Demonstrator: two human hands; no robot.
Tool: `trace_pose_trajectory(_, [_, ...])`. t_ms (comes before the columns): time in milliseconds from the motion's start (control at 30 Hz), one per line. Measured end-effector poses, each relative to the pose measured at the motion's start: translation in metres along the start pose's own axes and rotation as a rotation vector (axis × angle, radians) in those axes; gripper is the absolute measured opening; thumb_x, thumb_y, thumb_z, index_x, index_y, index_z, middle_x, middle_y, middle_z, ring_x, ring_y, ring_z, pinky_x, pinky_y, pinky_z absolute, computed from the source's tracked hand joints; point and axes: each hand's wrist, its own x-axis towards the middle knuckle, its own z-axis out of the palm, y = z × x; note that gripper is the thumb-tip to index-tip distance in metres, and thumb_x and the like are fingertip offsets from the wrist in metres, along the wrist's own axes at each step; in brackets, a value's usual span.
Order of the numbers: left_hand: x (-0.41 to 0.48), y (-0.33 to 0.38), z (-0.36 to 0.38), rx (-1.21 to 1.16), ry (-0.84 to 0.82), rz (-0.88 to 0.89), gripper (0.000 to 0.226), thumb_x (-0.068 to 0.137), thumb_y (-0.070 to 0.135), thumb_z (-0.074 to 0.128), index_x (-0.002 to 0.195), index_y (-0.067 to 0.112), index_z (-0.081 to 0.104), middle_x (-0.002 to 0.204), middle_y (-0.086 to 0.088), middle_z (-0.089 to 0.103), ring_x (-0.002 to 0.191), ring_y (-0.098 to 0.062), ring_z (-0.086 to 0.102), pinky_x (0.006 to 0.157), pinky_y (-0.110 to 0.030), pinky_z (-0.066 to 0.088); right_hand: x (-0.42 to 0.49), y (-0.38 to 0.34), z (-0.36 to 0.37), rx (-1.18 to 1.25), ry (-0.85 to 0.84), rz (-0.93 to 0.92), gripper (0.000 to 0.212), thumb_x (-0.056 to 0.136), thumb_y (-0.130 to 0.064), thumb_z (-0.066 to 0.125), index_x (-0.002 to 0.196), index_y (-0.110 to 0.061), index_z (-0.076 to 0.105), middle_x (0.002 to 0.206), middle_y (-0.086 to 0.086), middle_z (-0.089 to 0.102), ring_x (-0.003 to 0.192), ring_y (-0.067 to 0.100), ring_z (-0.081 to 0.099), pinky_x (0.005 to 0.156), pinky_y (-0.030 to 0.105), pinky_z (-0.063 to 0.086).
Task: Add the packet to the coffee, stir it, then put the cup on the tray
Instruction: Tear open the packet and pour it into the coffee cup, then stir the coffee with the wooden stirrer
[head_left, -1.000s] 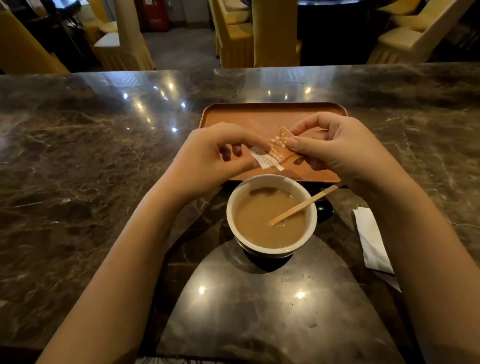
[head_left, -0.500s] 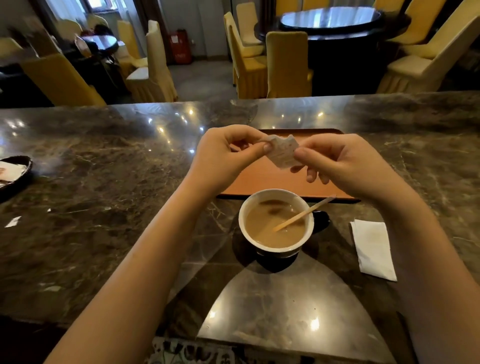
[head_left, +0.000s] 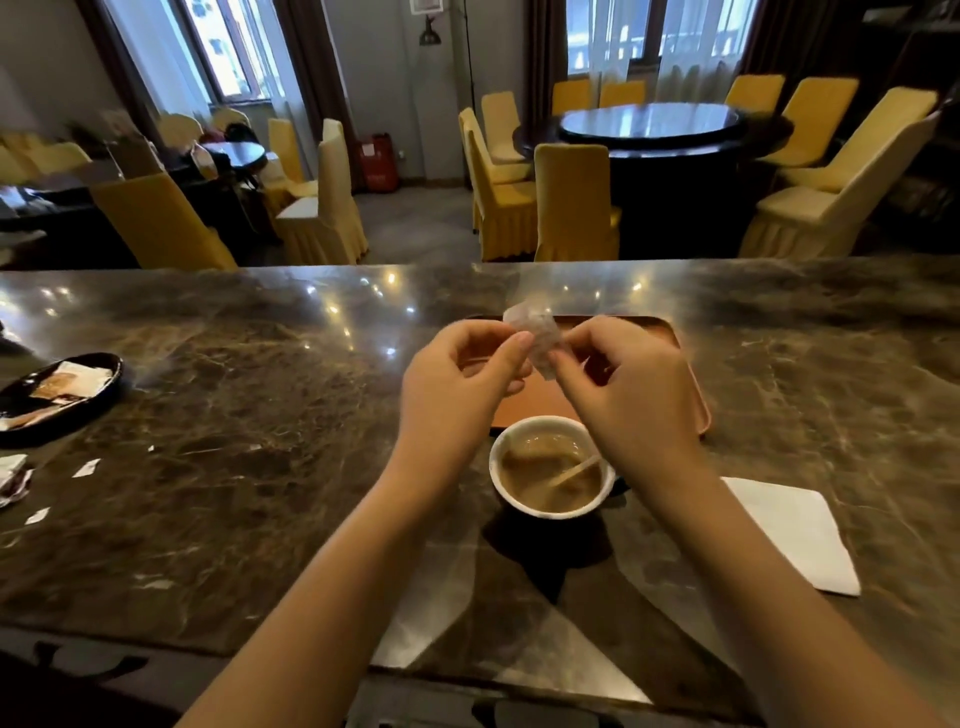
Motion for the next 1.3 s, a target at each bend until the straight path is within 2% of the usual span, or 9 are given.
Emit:
trace_pose_trajectory(100, [-0.010,0.000,-0.006,-0.108,-0.050,-0.065,0.015,0.084,0.029,0.061,0.099,0.031,0.061,0.096,0.002,0.071,0.085,-0.008,0.069,0.066,-0.016,0.053,-0.009,-0.011,0.010,-0.069,-0.076,-0.074,0.011,0.085,-0.020,0.061,0.089,-0.010,0.065,0.080,0.006,0.066,0.068,0.010,0.050,0.059,0.009,0.034])
trace_pose_trajectory(233, [-0.018,-0.005,-0.022,-0.121,-0.001,-0.120,0.023,0.084,0.020,0.062,0.107,0.019,0.062,0.091,0.002,0.072,0.080,-0.008,0.069,0.063,-0.016,0.053,-0.014,-0.020,0.020,-0.038,-0.221,-0.120,0.016,0.084,-0.019,0.061,0.098,-0.012,0.064,0.090,0.005,0.062,0.079,0.009,0.048,0.065,0.010,0.035])
trace_pose_trajectory(333, [-0.022,-0.010,-0.035,-0.117,0.081,-0.150,0.016,0.087,0.009,0.057,0.098,0.019,0.064,0.083,0.001,0.070,0.071,-0.005,0.069,0.057,-0.014,0.051,-0.017,-0.024,0.025,0.051,-0.348,-0.137,0.025,0.082,-0.023,0.063,0.106,-0.017,0.062,0.096,-0.002,0.057,0.083,0.003,0.045,0.071,0.008,0.037])
trace_pose_trajectory(467, [-0.028,-0.016,-0.052,0.057,0.084,-0.121,0.018,0.087,0.008,0.057,0.092,0.022,0.066,0.087,0.003,0.069,0.076,-0.002,0.066,0.061,-0.012,0.052,-0.013,-0.028,0.030,0.095,-0.240,-0.070,0.030,0.084,-0.022,0.060,0.114,-0.017,0.055,0.098,-0.004,0.058,0.079,0.001,0.048,0.067,0.002,0.038])
trace_pose_trajectory(667, [-0.040,-0.022,-0.073,0.095,-0.035,-0.138,0.012,0.083,0.016,0.061,0.094,0.021,0.067,0.090,0.003,0.070,0.082,-0.003,0.066,0.067,-0.015,0.053,-0.009,-0.040,0.039,0.069,-0.363,-0.063,0.010,0.083,-0.019,0.062,0.091,-0.015,0.067,0.082,-0.003,0.065,0.070,-0.003,0.051,0.060,0.007,0.041])
trace_pose_trajectory(900, [-0.047,-0.044,-0.089,0.094,-0.076,-0.244,0.010,0.081,0.020,0.065,0.090,0.019,0.069,0.089,0.000,0.071,0.081,-0.009,0.068,0.071,-0.025,0.057,-0.024,-0.041,0.043,0.124,-0.476,0.005,0.011,0.083,-0.024,0.062,0.091,-0.021,0.068,0.081,-0.012,0.065,0.075,-0.005,0.056,0.064,0.007,0.045])
trace_pose_trajectory(1033, [-0.046,-0.068,-0.095,0.050,-0.024,-0.410,0.009,0.083,0.019,0.063,0.090,0.021,0.068,0.093,-0.001,0.069,0.083,-0.013,0.068,0.070,-0.028,0.056,-0.032,-0.019,0.015,0.054,-0.366,0.120,0.009,0.083,-0.026,0.060,0.089,-0.028,0.066,0.076,-0.025,0.057,0.075,-0.008,0.055,0.062,0.007,0.041])
trace_pose_trajectory(1133, [-0.044,-0.085,-0.097,0.136,0.001,-0.446,0.009,0.083,0.022,0.063,0.091,0.025,0.066,0.091,0.004,0.068,0.077,-0.007,0.067,0.057,-0.016,0.051,-0.041,0.008,-0.014,-0.013,-0.152,0.245,0.010,0.083,-0.018,0.061,0.090,-0.022,0.067,0.078,-0.010,0.063,0.075,-0.003,0.056,0.061,0.007,0.038])
trace_pose_trajectory(1300, [-0.040,-0.109,-0.098,0.265,-0.022,-0.418,0.015,0.081,0.024,0.066,0.096,0.025,0.065,0.091,0.002,0.068,0.081,-0.010,0.066,0.067,-0.023,0.053,-0.055,0.046,-0.033,-0.037,0.041,0.558,0.028,0.085,-0.025,0.060,0.110,-0.013,0.059,0.099,0.006,0.063,0.086,0.018,0.057,0.066,0.024,0.042])
